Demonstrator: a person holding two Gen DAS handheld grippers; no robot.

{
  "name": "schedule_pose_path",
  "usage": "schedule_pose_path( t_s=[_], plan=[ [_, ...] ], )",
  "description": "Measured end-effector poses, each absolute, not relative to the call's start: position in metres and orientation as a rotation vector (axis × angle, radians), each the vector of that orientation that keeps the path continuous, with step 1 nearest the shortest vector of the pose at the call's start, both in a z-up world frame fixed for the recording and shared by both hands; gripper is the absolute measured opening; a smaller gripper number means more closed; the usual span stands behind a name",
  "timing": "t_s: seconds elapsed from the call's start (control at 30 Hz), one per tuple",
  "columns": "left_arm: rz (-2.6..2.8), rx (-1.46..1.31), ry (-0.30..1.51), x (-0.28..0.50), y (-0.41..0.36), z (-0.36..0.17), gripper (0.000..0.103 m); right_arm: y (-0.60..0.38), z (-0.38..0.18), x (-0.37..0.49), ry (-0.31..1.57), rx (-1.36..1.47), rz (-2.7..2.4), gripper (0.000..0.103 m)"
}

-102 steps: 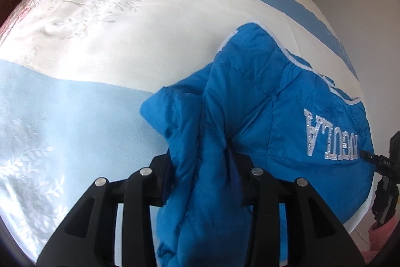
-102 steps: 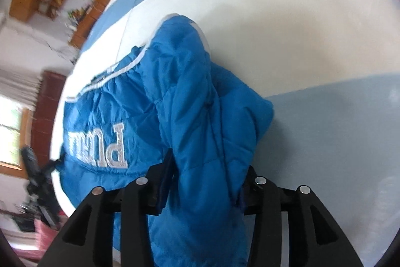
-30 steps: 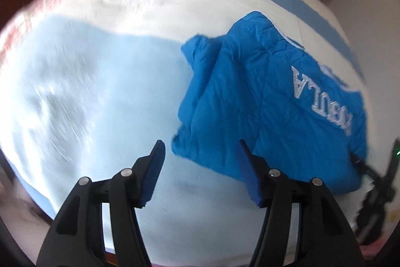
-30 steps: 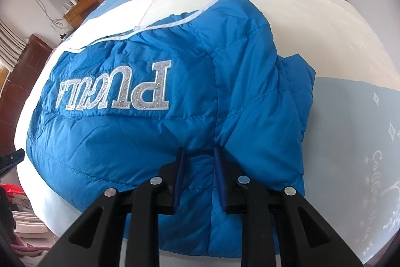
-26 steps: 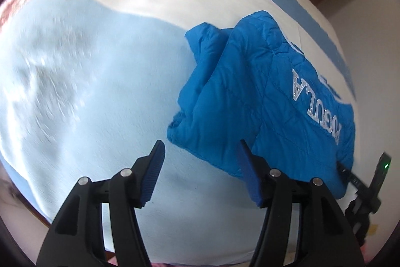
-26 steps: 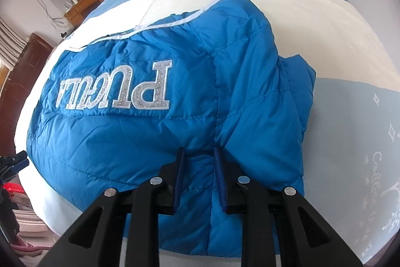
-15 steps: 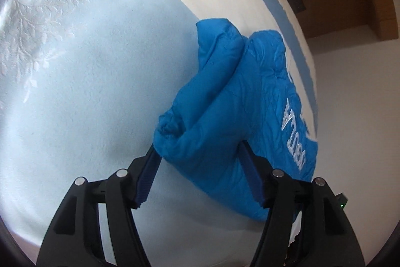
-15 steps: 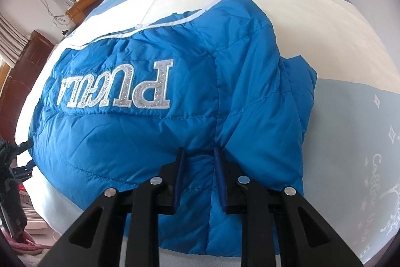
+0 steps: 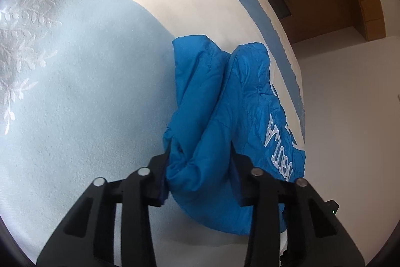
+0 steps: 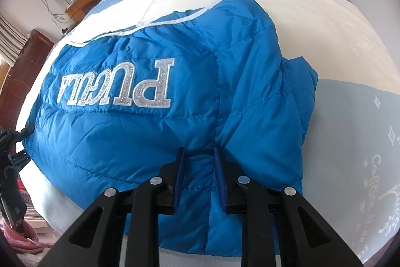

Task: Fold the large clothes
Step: 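Grasp the jacket side with the left gripper and lift it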

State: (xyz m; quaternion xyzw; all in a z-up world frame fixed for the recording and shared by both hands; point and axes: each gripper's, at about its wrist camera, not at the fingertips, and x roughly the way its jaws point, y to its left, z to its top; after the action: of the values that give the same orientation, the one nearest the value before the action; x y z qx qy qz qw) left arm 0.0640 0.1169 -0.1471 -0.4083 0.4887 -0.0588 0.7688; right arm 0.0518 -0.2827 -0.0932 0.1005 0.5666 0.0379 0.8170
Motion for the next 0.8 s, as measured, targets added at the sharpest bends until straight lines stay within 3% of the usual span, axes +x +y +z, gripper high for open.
schedule_pose_path(
  t_s=[0.13, 0.53, 0.8],
  plan=[
    [-0.117, -0.899, 1.068, 0.055, 0.121, -0.151, 0.027, -0.283, -0.094, 0.054, 1.210, 0.218, 0.084, 0.022],
    [-0.118, -0.892, 1.123, 0.064, 0.120, -0.185, 0.029, -0.289, -0.099, 0.053, 1.174, 0.205, 0.096, 0.022],
    [-0.112, -0.839, 1.094, 0.058, 0.119, -0.168, 0.024, -0.299, -0.095, 0.046, 1.166, 0.291, 0.098, 0.023]
  ],
)
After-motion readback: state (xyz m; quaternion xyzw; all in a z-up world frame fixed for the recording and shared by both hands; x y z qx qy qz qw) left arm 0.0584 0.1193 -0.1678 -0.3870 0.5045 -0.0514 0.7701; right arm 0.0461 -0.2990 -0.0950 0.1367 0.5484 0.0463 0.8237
